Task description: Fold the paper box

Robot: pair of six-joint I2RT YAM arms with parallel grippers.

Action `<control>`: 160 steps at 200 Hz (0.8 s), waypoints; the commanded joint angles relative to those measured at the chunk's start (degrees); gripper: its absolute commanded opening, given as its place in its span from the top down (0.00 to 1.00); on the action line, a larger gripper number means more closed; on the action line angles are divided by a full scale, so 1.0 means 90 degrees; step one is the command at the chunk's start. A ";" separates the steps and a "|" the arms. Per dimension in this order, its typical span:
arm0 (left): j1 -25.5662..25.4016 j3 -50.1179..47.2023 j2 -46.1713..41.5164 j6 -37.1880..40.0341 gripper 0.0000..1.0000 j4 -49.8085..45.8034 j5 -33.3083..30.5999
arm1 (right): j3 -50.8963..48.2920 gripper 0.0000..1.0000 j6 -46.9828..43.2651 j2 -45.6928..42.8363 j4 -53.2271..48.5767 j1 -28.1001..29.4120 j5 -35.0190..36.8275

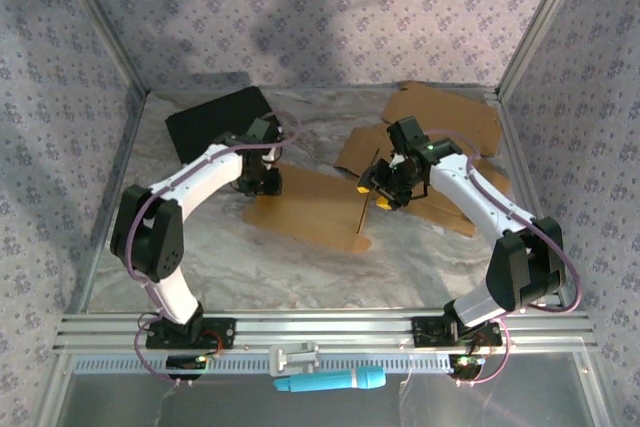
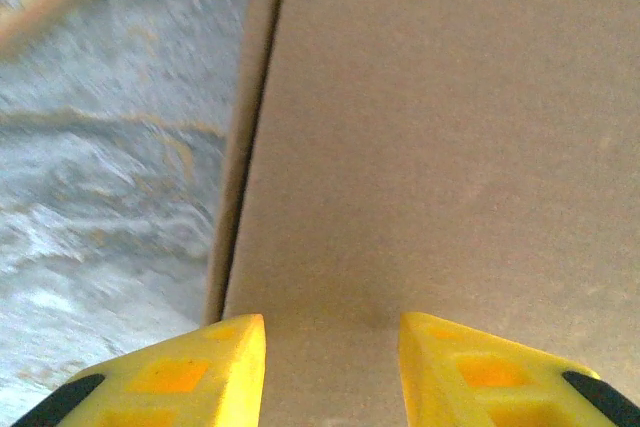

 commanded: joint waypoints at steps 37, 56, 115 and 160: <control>-0.0174 -0.0516 -0.0900 -0.0920 0.52 0.0171 0.0480 | -0.0188 0.30 -0.1287 0.0478 -0.0308 -0.0187 -0.0316; 0.0172 -0.0604 -0.1217 -0.0849 0.48 0.0193 0.0656 | -0.0214 0.28 -0.1587 0.0595 -0.0242 -0.0144 -0.0379; 0.0973 -0.1220 -0.1050 0.0115 0.47 0.1293 0.1857 | -0.0850 0.32 -0.1619 0.0998 0.0419 -0.0020 -0.0523; 0.1141 -0.1574 -0.0889 0.0204 0.47 0.1616 0.1798 | -0.0987 0.38 -0.1619 0.1316 0.0443 -0.0025 -0.0288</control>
